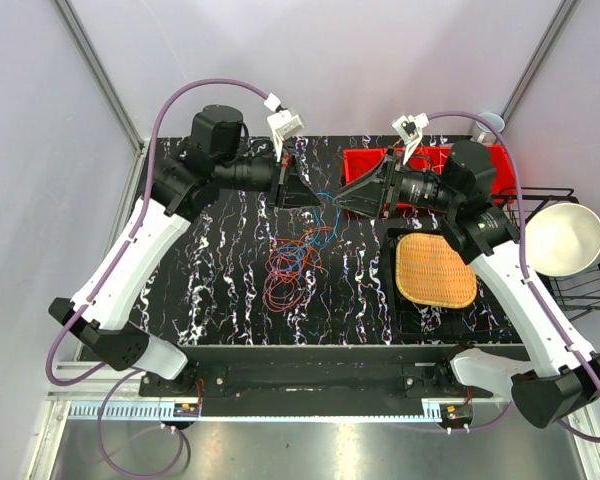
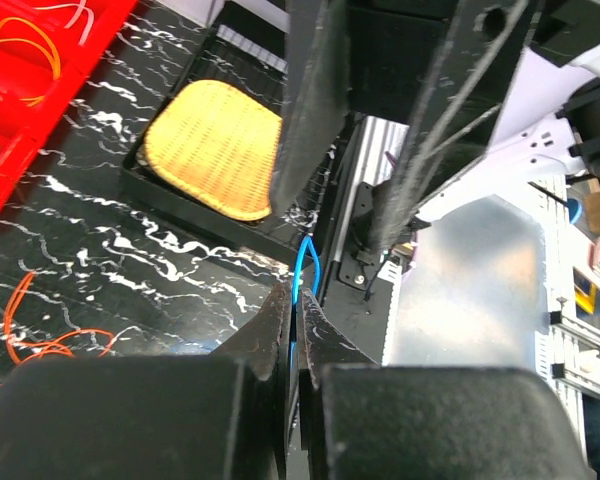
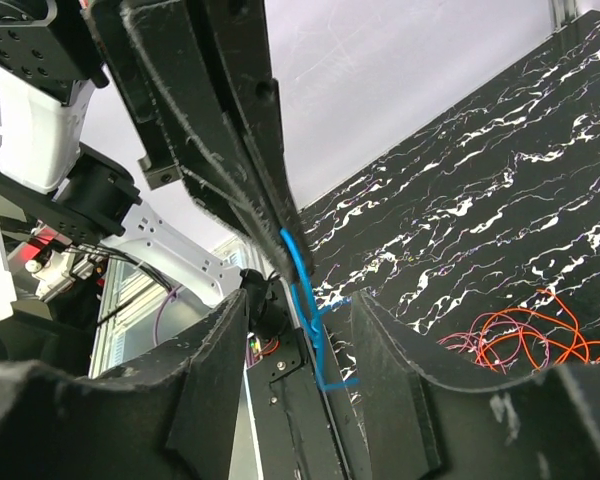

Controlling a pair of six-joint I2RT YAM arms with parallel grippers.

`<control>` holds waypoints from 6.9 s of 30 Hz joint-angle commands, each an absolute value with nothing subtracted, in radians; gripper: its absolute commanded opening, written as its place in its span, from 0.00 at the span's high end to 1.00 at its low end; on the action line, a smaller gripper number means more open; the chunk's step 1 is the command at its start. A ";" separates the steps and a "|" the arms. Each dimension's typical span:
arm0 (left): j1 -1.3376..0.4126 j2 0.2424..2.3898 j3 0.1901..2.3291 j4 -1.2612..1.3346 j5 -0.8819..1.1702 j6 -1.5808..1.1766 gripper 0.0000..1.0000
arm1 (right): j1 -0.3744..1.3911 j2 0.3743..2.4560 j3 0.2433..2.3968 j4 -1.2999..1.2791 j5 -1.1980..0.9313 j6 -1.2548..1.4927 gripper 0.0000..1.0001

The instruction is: Untangle the cables

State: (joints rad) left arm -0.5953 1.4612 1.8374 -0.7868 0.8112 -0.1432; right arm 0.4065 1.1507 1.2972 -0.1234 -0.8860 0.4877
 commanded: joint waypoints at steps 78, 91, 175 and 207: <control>-0.640 0.601 0.874 -0.807 -0.310 -0.434 0.01 | 0.250 1.807 1.825 -0.295 0.046 0.308 1.00; -0.624 0.604 0.871 -0.807 -0.307 -0.431 0.01 | 0.238 1.937 1.924 -0.287 -0.038 0.337 1.00; -0.542 0.591 0.865 -0.785 -0.252 -0.413 0.01 | 0.436 2.177 1.965 -0.578 0.078 0.341 0.34; -0.514 0.575 0.862 -0.775 -0.230 -0.407 0.01 | 0.434 2.303 2.155 -0.621 0.156 0.295 1.00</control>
